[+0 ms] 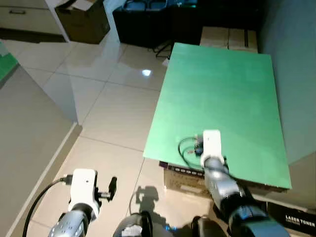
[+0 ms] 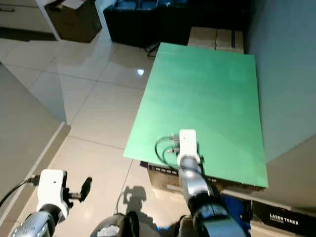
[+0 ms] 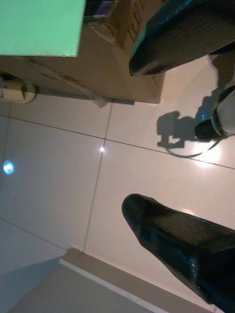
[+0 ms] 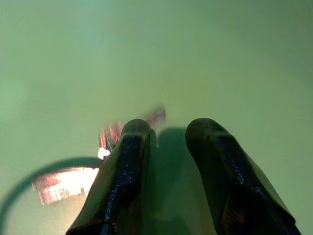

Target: Hang keys on a hook

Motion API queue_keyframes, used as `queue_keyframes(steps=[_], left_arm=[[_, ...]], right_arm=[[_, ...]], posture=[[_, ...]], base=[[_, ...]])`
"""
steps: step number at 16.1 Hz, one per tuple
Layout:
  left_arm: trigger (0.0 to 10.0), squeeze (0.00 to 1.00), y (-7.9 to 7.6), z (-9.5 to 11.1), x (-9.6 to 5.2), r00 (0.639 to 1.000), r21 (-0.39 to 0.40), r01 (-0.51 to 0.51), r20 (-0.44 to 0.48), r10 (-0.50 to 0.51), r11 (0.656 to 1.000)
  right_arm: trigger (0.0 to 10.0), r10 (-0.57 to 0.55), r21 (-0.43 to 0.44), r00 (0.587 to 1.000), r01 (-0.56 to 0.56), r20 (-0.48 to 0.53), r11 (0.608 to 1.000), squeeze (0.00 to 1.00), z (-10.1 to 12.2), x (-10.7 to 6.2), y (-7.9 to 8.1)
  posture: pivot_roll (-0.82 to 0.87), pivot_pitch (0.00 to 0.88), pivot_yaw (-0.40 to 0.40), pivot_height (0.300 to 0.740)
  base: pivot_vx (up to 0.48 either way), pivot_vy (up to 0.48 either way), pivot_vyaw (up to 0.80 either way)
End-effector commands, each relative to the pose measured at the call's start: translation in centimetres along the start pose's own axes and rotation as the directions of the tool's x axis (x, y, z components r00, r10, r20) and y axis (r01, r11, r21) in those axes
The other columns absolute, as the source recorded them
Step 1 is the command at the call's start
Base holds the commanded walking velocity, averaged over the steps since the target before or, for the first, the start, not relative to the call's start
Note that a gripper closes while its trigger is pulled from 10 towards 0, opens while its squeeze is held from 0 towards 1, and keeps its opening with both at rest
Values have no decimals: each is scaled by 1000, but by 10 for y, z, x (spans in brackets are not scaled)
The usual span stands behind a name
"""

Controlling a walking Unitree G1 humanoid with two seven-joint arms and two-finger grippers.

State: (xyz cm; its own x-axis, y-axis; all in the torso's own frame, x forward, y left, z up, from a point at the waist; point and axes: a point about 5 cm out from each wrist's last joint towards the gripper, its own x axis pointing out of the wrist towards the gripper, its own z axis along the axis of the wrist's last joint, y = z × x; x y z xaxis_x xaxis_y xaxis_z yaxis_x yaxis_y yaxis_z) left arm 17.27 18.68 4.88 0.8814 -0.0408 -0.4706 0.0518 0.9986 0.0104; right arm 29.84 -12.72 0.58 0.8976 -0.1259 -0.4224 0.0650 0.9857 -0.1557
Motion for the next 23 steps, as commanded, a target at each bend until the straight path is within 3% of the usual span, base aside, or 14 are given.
queue_keyframes(steps=[1,4,5,6,17,20,23], left_arm=[[10000,0,2,-2,-1,1000,-1,-7,-17,7,1000],[10000,0,-2,-1,0,1000,-4,9,-16,-9,1000],[10000,0,-1,-2,-1,1000,-4,8,-18,-8,1000],[10000,0,1,-2,-1,1000,-4,2,-21,-2,1000],[10000,0,2,-6,-8,999,-4,-4,-40,4,1000],[10000,0,0,-5,-7,999,-3,0,-40,0,1000],[10000,0,-2,0,3,1000,-6,10,-21,-10,1000]], right_arm=[[10000,2,-15,1000,-2,-11,1000,0,-3,-1,1],[10000,4,-24,1000,-4,-7,1000,0,2,0,1],[7882,13,-23,1000,-13,0,1000,0,2,0,1],[0,21,-27,1000,-21,7,999,0,3,-1,1],[0,54,-23,999,-54,3,998,0,-6,-8,6],[0,60,-33,996,-58,62,998,0,6,-10,6],[0,64,-56,976,-54,210,997,0,40,-16,0]], posture=[[26,208,96,740],[15,215,99,740],[20,218,97,740],[20,218,97,740],[32,247,97,740],[26,245,99,740],[0,222,103,740]], base=[[0,0,0],[0,0,0],[0,0,0],[0,0,0],[0,0,0],[0,0,0],[0,0,0]])
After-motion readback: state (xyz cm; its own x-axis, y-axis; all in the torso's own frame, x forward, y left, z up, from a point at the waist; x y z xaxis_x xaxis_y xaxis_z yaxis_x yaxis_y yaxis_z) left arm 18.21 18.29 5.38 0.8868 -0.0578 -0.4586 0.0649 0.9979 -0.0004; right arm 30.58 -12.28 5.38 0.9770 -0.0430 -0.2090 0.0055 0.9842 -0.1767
